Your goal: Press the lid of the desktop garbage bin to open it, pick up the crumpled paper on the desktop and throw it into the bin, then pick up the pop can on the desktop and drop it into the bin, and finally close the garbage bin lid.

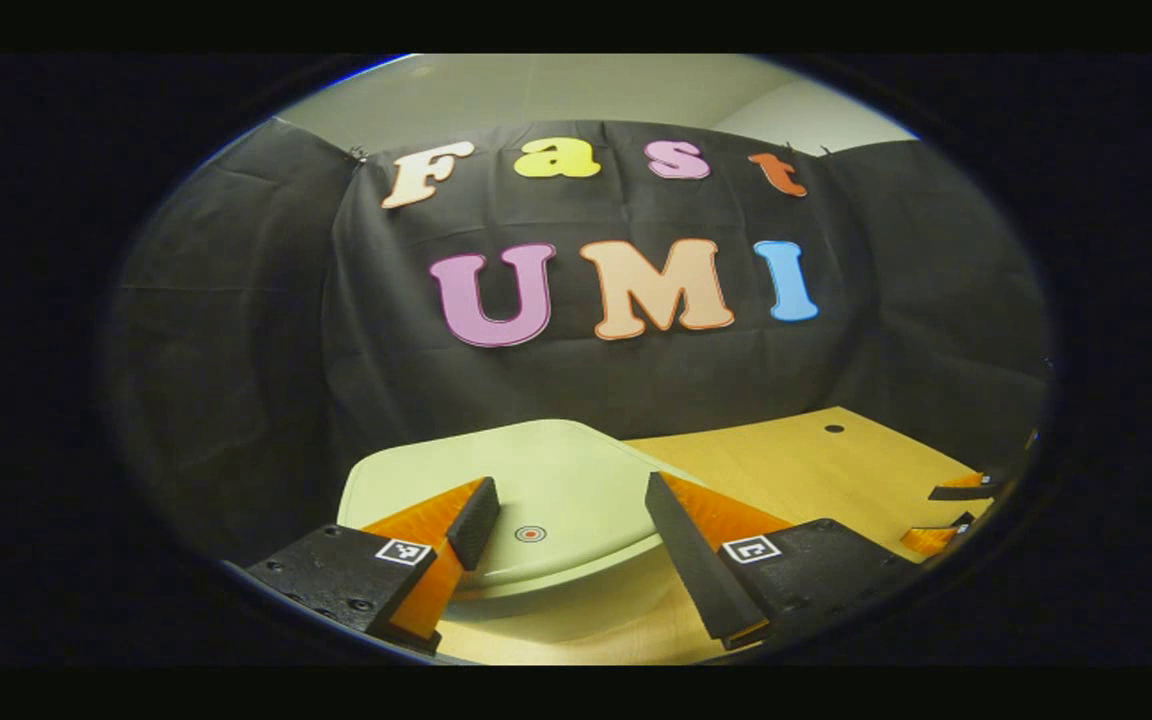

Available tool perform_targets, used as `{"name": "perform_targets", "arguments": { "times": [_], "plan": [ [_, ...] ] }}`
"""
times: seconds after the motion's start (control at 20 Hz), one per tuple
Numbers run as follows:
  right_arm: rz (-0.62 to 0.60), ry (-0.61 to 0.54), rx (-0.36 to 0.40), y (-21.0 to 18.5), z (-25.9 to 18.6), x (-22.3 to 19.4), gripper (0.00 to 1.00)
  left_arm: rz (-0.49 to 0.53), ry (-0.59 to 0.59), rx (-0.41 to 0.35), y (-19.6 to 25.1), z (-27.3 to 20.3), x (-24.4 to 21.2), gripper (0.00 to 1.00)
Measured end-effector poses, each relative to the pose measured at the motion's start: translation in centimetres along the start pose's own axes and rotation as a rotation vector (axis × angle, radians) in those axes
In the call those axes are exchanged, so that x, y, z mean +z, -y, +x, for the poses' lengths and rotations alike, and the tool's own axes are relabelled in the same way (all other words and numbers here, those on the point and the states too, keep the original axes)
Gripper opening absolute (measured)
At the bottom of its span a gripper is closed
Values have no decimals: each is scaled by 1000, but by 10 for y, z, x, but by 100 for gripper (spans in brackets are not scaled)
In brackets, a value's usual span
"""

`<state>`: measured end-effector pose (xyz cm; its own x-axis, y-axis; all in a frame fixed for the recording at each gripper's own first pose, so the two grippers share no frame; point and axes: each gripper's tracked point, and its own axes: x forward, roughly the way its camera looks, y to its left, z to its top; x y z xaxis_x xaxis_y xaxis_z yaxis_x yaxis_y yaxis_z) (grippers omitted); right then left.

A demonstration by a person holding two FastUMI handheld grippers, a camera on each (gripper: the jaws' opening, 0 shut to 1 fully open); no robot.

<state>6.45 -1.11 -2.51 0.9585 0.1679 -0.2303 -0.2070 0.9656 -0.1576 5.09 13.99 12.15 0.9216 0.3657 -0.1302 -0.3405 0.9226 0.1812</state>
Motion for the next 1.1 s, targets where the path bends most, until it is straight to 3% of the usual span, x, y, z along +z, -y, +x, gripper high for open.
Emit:
{"name": "perform_targets", "arguments": {
  "times": [0.15, 0.4, 0.65, 0.85, 0.9, 1.1],
  "plan": [
    [-14, 63, -41, 14, -5, 18, 98, -4, 9, 1, 0, 0, 1, 89],
    [29, -6, -65, 26, 7, -2, 98, -76, 90, -25, 2, -3, 2, 90],
    [76, -19, -81, 32, 12, -6, 98, -64, 117, -57, 5, -8, 3, 89],
    [63, -17, -76, 29, 12, -7, 98, -8, 144, -93, 6, -5, 8, 89],
    [57, -21, -74, 27, 13, -8, 96, 7, 147, -102, 6, -5, 9, 94],
    [48, -26, -62, 18, 17, -8, 98, 72, 167, -152, 15, -6, 21, 90]
  ]
}}
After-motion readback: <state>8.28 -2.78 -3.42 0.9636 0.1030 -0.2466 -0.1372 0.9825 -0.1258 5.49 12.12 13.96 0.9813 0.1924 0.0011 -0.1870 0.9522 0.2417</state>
